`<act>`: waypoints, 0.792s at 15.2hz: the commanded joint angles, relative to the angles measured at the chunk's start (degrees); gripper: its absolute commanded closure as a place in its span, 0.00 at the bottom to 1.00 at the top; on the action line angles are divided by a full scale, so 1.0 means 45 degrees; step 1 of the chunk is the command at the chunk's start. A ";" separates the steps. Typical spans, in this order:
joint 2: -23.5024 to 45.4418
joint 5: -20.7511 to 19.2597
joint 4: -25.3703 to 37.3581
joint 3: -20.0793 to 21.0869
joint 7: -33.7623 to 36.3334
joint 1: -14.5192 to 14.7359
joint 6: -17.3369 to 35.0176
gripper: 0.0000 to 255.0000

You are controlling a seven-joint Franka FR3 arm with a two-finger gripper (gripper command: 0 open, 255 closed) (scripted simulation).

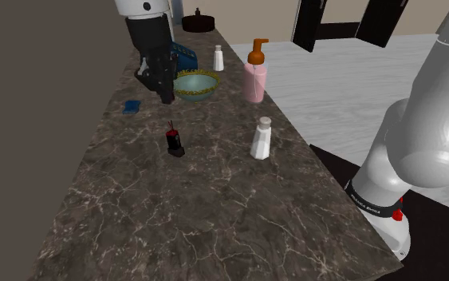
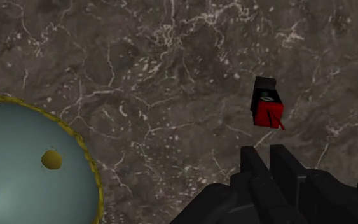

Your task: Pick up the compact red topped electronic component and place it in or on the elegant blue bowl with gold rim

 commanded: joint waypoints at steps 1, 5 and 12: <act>0.0058 -0.0016 0.0444 0.0010 0.0016 0.0016 -0.0395 1.00; 0.0103 -0.0032 0.0632 0.0011 0.0020 0.0019 -0.0536 0.00; -0.2640 0.0032 -0.5139 0.0588 0.0592 0.0549 0.4504 0.00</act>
